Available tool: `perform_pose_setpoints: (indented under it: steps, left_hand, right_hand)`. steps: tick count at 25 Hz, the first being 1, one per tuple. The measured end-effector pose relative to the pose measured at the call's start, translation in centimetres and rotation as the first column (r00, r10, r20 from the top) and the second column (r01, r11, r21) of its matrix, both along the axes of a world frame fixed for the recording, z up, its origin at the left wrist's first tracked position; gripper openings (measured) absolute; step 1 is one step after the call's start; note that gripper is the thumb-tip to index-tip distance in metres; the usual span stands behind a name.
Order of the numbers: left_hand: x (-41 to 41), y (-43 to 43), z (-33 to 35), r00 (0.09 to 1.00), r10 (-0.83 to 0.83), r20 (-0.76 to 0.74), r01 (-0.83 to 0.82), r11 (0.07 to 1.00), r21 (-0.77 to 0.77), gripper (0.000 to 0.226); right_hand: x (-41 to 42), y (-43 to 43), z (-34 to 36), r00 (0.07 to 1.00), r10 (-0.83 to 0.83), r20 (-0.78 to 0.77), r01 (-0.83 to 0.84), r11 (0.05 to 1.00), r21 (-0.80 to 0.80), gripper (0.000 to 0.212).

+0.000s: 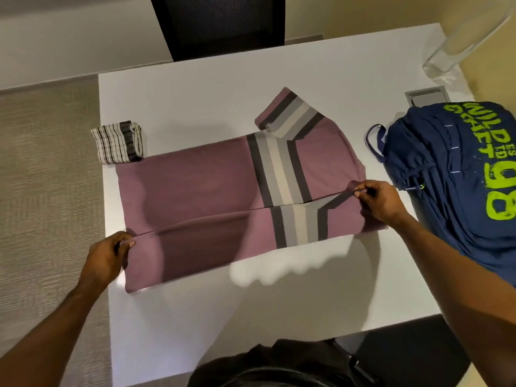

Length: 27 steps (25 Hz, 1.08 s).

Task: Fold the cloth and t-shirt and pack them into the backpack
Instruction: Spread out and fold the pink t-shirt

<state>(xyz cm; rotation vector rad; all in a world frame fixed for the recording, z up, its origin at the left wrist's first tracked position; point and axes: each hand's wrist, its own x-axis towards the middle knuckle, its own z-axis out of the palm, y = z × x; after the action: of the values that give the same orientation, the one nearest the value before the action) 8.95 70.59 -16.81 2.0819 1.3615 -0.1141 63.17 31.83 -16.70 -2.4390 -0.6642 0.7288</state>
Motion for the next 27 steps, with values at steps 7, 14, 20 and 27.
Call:
perform_pose_setpoints:
  steps: [7,14,20,27]
  left_hand:
    - [0.0,3.3,-3.0,0.982,0.096,-0.165,-0.105,0.993,-0.046,0.022]
    - [6.2,-5.3,-2.1,0.979,-0.088,-0.183,0.158,0.898,0.411,0.049]
    - [16.4,-20.4,-4.5,0.925,-0.363,0.113,0.339,0.922,0.188,0.063]
    - [10.6,-15.7,-8.4,0.943,-0.294,-0.154,0.325,0.914,0.244,0.063]
  right_hand:
    - [0.1,2.6,-1.8,0.99,0.005,0.142,0.033,0.963,-0.266,0.01]
    - [-10.9,3.7,-2.4,0.915,0.081,0.394,-0.059,0.996,-0.069,0.042]
    - [-24.0,6.8,-6.1,0.796,0.467,0.386,-0.517,0.856,0.03,0.06]
    - [-18.8,4.2,-7.1,0.771,0.553,0.317,-0.474,0.83,-0.294,0.064]
